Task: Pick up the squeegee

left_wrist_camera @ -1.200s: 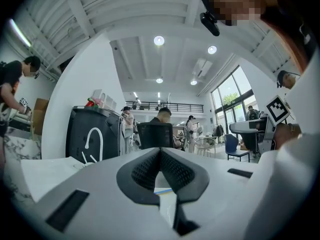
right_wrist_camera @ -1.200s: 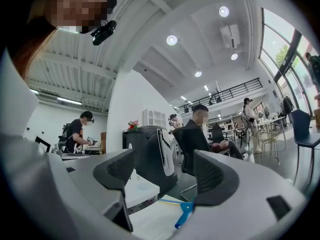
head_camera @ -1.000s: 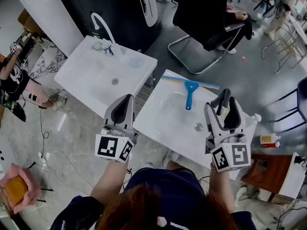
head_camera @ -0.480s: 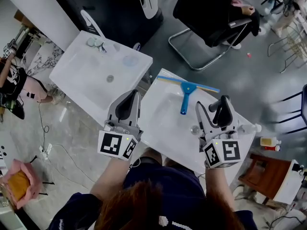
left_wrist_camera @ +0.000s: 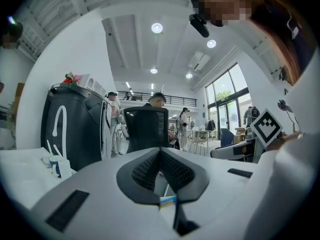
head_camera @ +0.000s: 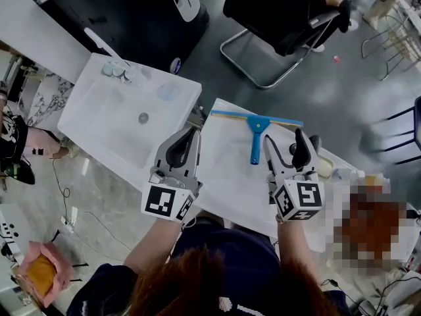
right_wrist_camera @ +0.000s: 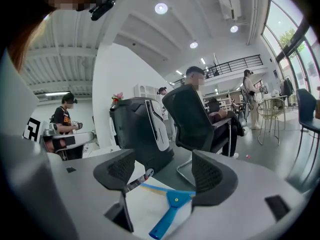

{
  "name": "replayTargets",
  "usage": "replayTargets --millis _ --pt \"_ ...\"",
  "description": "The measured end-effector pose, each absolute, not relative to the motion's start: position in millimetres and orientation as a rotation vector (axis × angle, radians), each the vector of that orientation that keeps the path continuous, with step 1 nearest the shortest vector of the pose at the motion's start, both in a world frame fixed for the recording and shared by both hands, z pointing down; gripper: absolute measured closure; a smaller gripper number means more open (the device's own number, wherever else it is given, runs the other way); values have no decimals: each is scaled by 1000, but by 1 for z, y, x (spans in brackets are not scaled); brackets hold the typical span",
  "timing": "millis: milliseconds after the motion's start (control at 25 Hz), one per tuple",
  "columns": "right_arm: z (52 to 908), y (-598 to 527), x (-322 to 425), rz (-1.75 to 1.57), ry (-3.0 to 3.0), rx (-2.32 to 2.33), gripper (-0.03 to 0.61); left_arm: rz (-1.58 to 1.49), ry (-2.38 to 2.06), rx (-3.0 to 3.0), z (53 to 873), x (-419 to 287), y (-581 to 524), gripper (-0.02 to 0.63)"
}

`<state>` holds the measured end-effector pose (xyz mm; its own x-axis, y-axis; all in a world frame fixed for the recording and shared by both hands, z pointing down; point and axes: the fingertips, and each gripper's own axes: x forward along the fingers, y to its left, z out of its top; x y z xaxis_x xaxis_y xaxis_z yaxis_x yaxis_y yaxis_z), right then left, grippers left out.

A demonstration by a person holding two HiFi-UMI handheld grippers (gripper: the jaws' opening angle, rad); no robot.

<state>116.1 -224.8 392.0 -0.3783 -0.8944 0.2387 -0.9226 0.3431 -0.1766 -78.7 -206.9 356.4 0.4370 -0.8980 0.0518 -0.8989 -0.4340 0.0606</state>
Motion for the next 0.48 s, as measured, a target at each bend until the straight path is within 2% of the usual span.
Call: replayTargets --millis 480 --pt "568 -256 94 710 -2130 1606 225 108 -1558 2552 399 -93 -241 594"
